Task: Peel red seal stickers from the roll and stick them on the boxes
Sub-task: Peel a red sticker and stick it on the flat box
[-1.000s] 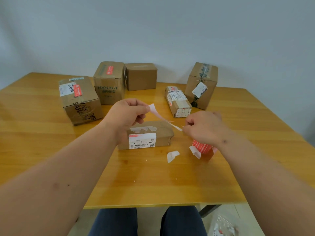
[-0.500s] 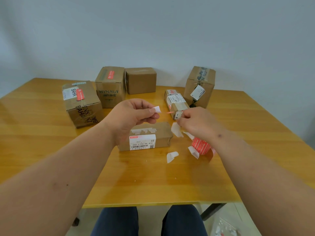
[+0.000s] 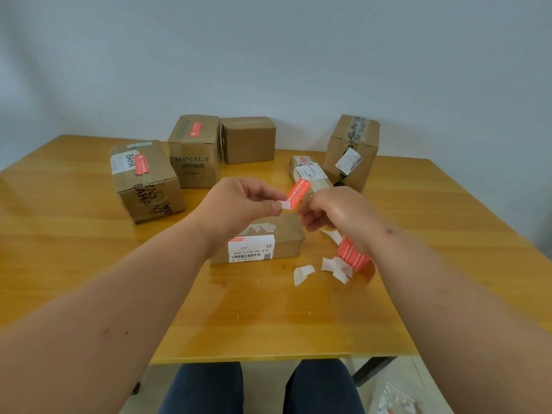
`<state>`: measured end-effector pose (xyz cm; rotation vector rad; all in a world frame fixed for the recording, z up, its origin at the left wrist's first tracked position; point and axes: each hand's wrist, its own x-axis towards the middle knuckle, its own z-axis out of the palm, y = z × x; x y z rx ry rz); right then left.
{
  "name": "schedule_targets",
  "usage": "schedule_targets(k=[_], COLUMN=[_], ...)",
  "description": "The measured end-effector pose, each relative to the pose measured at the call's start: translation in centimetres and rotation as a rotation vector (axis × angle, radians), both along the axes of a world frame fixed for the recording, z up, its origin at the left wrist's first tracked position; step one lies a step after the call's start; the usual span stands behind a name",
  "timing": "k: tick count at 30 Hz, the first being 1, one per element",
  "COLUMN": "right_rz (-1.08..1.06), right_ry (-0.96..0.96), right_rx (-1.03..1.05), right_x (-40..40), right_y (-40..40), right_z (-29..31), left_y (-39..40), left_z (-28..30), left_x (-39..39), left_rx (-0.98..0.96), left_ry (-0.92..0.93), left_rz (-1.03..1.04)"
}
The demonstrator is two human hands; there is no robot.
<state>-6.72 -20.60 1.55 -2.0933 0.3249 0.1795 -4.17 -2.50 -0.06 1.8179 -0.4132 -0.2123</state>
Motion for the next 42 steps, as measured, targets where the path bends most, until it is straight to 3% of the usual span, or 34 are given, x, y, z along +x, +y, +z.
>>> schedule_targets(k=[6,16,24,30,35,42], right_rz=[-0.073,-0.126,-0.119,-0.099,-0.103,-0.126], right_ry=[-0.203,-0.236,-0.292,-0.259,-0.236,-0.299], right_rx=[0.23,0.311,0.229,0.158,0.219,-0.112], right_x=[0.5,0.7,1.2,1.8,2.0,2.9], right_y=[-1.0,-0.9,1.1,2.6,3.6,4.4], right_z=[-0.9,-1.8,-1.8,-2.6,-2.9,-4.0], left_y=[0.1,1.6,1.5,2.0,2.2,2.1], left_z=[-0.2,-0.2,-0.9,-0.3,-0.4,-1.0], left_x=[0.2,0.7,1.7,2.2,2.7,3.3], left_rx=[0.068,0.092,0.009,0.109,0.186,0.23], left_ry=[-0.018,0.088,0.177,0.297,0.323,0.297], left_rz=[-0.073,-0.093,0.136,0.159,0.183,0.226])
